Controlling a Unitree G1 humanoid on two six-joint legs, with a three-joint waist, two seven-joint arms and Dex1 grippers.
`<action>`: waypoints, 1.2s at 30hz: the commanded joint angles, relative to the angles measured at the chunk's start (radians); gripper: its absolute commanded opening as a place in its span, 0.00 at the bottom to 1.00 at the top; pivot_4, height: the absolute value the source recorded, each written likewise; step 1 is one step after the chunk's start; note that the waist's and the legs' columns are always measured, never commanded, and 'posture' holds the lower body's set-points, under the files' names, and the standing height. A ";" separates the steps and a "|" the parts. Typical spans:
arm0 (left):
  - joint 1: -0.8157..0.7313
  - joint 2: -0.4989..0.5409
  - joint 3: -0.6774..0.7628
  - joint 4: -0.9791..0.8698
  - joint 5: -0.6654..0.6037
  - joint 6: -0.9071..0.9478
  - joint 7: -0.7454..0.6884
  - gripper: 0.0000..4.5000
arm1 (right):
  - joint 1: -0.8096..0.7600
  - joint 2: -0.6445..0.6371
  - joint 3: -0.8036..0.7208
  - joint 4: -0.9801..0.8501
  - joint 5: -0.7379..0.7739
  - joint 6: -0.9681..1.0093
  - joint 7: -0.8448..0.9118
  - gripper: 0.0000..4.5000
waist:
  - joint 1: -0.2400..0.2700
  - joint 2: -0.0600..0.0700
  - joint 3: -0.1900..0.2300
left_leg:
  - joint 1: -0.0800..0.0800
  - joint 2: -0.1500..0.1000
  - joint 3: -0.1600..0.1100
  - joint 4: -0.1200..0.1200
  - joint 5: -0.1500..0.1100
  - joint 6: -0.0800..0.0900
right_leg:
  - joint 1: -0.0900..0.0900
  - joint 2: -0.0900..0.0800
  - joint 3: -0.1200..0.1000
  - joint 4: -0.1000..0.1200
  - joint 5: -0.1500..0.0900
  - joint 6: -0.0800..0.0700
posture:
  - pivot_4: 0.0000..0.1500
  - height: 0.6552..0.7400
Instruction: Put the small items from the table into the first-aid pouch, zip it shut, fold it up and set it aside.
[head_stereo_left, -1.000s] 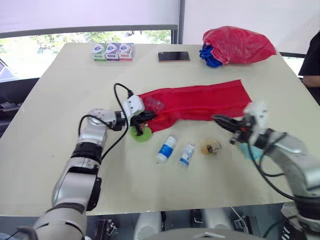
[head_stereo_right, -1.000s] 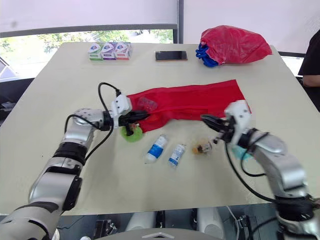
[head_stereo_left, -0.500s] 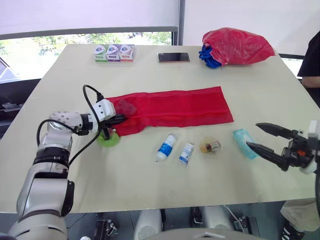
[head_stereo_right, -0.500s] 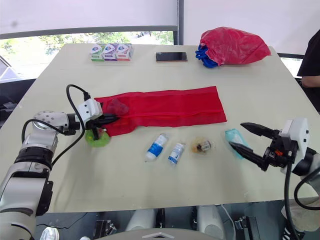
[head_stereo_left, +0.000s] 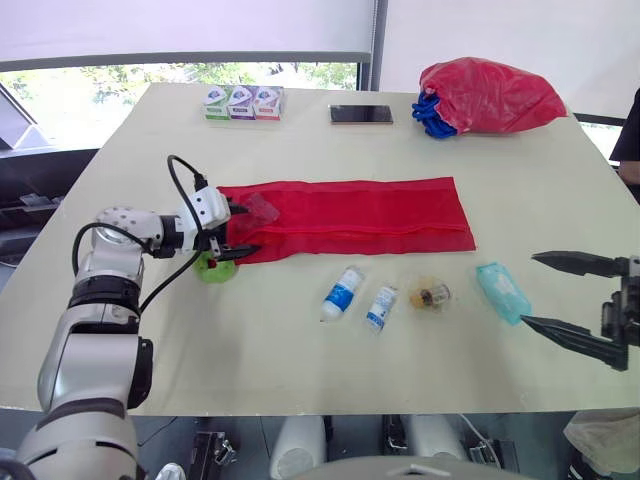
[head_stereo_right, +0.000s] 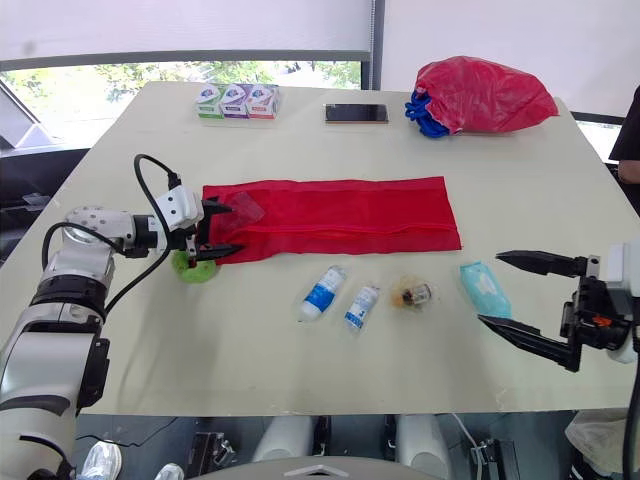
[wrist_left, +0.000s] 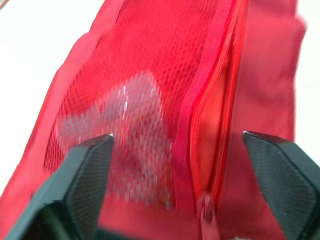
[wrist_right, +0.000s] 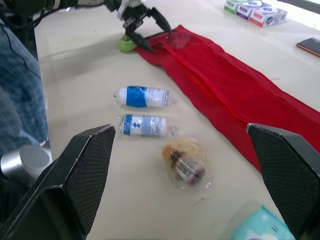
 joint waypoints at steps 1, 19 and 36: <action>-0.025 -0.020 0.004 -0.082 -0.041 0.018 -0.046 0.98 | -0.019 -0.011 -0.028 -0.001 0.010 -0.010 0.001 1.00 | 0.000 0.000 0.000 | 0.000 0.000 0.000 0.000 0.000 0.000 | 0.000 0.000 0.000 0.000 0.000 0.000 | 1.00 1.00; -0.145 -0.308 -0.135 0.012 0.148 0.015 0.297 0.98 | -0.113 0.039 0.041 -0.135 0.055 0.123 -0.378 1.00 | -0.005 0.000 0.000 | 0.001 -0.003 -0.003 0.001 0.000 0.000 | 0.002 0.005 0.007 0.000 0.001 0.001 | 1.00 1.00; -0.163 -0.312 -0.136 0.088 0.160 -0.038 0.309 0.32 | -0.133 0.054 0.085 -0.184 0.087 0.157 -0.478 1.00 | -0.005 0.000 0.000 | 0.000 -0.003 -0.003 0.001 0.000 0.000 | 0.002 0.005 0.008 0.000 0.001 0.000 | 1.00 1.00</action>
